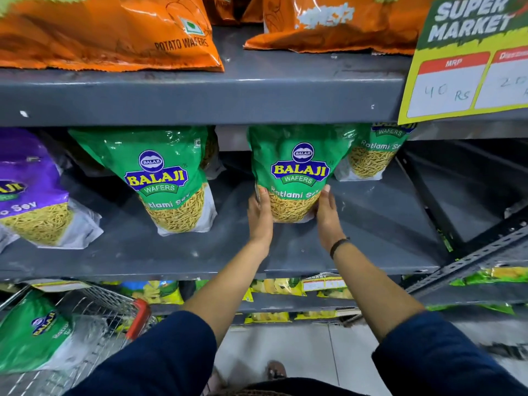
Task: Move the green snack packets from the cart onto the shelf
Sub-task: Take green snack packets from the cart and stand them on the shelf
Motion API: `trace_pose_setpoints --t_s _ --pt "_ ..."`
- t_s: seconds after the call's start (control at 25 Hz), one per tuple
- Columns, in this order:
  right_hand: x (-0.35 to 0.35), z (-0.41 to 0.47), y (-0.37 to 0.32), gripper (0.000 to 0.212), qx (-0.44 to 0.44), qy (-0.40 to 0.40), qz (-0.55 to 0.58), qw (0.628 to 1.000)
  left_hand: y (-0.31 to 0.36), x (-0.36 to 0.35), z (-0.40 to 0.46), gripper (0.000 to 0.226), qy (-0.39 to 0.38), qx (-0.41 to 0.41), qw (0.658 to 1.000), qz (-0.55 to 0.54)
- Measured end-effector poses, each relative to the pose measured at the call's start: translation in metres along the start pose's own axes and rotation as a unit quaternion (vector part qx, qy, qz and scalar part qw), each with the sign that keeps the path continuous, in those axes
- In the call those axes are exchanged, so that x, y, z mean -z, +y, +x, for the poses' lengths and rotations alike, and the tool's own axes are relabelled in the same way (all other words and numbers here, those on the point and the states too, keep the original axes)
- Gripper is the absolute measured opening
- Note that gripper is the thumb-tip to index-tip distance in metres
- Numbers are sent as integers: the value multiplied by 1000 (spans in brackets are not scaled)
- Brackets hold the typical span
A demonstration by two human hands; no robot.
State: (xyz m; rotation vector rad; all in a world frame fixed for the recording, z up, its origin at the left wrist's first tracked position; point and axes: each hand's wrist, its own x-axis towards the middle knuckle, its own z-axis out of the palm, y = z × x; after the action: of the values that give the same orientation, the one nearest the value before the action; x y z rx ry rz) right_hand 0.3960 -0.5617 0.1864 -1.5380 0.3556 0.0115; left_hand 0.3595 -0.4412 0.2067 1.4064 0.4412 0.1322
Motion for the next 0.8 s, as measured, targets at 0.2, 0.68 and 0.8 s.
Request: trace_pose_setpoints --t_s 0.2,0.68,0.8 --pt "-17 -56 27 21 141 214 -18 966 -22 54 -15 31 90 -62 994 -24" --pt "-306 -257 95 19 253 -370 -229 864 -92 421 -143 13 477 -40 878 -3" --pt "-359 -258 122 30 162 -491 -296 803 -128 481 -145 31 497 88 863 21"
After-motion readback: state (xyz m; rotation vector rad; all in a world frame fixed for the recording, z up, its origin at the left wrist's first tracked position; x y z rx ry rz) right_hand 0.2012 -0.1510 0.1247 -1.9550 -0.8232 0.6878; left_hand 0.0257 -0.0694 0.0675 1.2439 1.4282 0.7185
